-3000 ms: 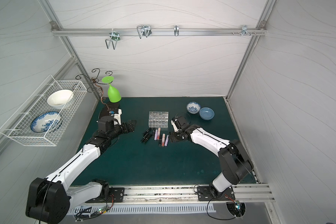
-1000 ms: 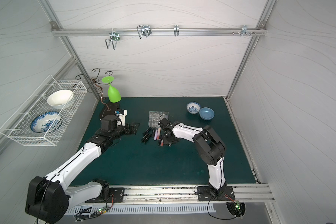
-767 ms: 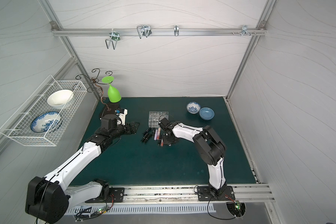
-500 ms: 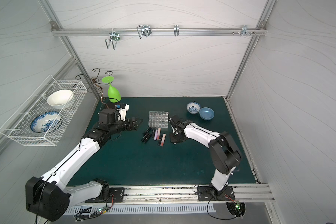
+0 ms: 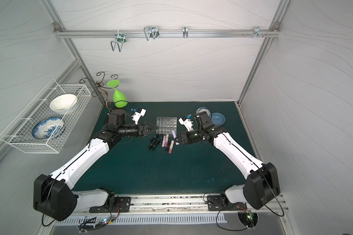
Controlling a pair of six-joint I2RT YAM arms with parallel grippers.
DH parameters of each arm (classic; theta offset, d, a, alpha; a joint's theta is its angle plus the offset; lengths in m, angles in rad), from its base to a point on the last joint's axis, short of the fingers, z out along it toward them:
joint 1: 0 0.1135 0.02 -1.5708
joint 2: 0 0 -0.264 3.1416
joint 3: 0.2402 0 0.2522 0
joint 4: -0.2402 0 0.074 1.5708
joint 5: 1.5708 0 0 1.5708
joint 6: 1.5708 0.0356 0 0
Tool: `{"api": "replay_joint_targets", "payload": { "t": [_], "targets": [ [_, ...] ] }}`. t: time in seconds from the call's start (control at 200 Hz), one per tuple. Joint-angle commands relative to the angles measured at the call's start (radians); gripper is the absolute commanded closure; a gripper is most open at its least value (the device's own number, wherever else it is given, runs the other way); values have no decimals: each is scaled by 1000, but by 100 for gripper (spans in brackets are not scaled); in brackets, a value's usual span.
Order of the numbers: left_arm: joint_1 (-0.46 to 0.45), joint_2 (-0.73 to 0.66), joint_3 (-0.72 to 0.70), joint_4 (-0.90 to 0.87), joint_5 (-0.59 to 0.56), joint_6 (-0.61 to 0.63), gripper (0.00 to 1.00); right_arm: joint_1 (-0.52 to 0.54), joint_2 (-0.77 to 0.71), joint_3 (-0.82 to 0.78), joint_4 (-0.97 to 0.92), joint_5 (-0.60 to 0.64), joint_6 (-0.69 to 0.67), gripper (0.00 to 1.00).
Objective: Arrange the lipsticks in the organizer
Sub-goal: Pick up the lipstick at the center of the board.
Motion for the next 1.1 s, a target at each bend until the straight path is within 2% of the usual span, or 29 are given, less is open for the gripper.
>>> {"api": "replay_joint_targets", "payload": {
  "t": [0.0, 0.255, 0.41, 0.59, 0.74, 0.805, 0.926, 1.091],
  "targets": [
    [-33, 31, 55, 66, 83, -24, 33, 14, -48, -7, 65, -170, 21, 94],
    [-98, 70, 90, 66, 100, -15, 37, 76, -49, 17, 94, -204, 43, 94],
    [-117, 58, 70, 208, 151, -112, 38, 99, -29, 23, 100, -202, 43, 94],
    [-140, 45, 89, 155, 168, -68, 45, 107, -33, 28, 101, -205, 44, 94],
    [-144, 45, 101, 81, 189, -15, 57, 108, -37, 29, 93, -197, 39, 94],
    [-143, 38, 106, 47, 190, 14, 57, 104, -40, 27, 85, -194, 33, 94],
    [-144, 21, 108, 24, 192, 36, 51, 91, -39, 21, 82, -197, 31, 94],
    [-146, 15, 108, 28, 206, 36, 53, 89, -46, 23, 82, -203, 31, 94]
  ]
}}
